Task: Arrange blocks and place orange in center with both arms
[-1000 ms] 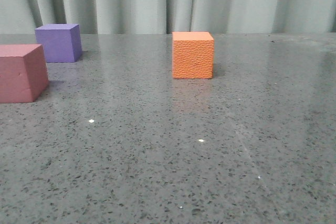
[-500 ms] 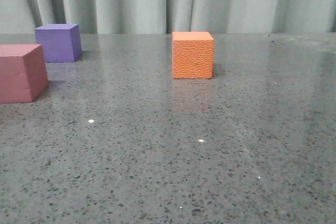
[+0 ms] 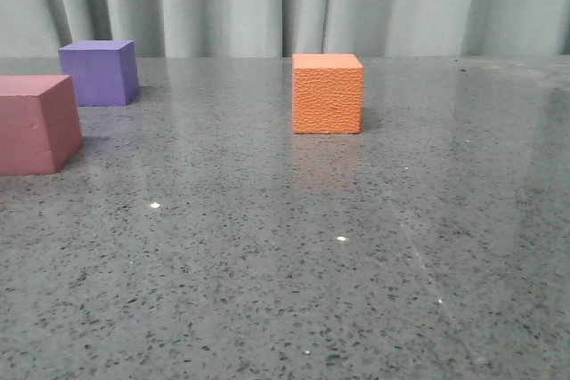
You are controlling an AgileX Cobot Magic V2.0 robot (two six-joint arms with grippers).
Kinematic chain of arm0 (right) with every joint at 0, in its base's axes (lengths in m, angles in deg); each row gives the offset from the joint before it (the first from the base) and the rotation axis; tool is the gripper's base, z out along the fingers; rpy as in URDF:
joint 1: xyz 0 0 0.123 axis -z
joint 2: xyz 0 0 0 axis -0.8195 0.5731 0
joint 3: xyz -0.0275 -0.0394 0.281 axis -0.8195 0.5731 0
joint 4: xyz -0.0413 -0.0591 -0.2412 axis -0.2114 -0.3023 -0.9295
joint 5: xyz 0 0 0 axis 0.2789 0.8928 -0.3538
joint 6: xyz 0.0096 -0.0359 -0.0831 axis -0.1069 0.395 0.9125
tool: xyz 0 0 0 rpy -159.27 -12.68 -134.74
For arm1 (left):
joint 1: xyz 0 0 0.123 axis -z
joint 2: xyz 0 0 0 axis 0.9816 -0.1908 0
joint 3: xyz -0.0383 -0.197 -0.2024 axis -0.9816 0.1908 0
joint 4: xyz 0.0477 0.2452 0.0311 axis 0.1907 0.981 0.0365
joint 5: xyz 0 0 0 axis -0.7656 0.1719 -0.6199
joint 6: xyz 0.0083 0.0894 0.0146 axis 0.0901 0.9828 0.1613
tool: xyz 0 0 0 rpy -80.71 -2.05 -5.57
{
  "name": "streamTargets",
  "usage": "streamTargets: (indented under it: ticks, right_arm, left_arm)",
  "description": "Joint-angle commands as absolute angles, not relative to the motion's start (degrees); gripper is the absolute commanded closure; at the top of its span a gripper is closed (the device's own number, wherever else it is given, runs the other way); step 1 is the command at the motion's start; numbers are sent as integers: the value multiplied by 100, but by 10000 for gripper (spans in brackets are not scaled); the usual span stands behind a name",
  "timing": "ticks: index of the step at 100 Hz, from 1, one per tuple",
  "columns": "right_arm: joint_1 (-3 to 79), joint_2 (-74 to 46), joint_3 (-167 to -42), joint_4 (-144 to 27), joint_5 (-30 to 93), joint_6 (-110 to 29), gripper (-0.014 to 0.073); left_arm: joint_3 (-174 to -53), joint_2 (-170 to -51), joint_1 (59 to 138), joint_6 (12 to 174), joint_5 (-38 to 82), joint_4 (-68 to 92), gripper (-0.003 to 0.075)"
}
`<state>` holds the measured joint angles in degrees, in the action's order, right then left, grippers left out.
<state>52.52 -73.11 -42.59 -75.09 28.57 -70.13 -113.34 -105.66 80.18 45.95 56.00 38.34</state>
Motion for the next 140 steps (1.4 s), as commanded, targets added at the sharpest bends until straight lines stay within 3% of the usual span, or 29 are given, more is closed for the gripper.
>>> streamTargets:
  ticks: [1, 23, 32, 39, 53, 57, 70, 92, 111, 140]
  right_arm:
    - [5244, -7455, -4332, -7541, 2358, -6962, 661]
    - [5244, -7455, -4332, -7541, 2358, -6962, 661]
    - [5244, -7455, -4332, -7541, 2358, -6962, 661]
    - [5244, -7455, -4332, -7541, 2358, -6962, 661]
    - [5244, -7455, -4332, -7541, 2358, -6962, 661]
    - [5244, -7455, -4332, -7541, 2358, -6962, 661]
    - [5244, -7455, -4332, -7541, 2358, -6962, 661]
    - [5244, -7455, -4332, -7541, 2364, -6962, 661]
    - [5244, -7455, -4332, -7541, 2364, -6962, 661]
    - [5244, -7455, -4332, -7541, 2364, -6962, 661]
  left_arm:
    - [-11539, -10539, 8004, 4540, 5221, 3736, 739]
    - [-11539, -10539, 8004, 4609, 5101, 3715, 729]
    - [-11553, -10539, 8004, 4894, 5054, 3535, 641]
    - [-11592, -10539, 8004, 5179, 5048, 3299, 506]
    - [-11771, -10539, 8004, 5488, 5070, 3098, 70]
    - [-11828, -10539, 8004, 5488, 5089, 3098, -2]
    - [-12013, -10539, 8004, 5488, 5215, 2975, 82]
    - [-12302, -10731, 8503, 5466, 5241, 2474, 87]
    - [-12590, -11494, 10003, 4769, 4917, 2712, 101]
    - [-13857, -13351, 12137, 1993, 4837, 5734, 102]
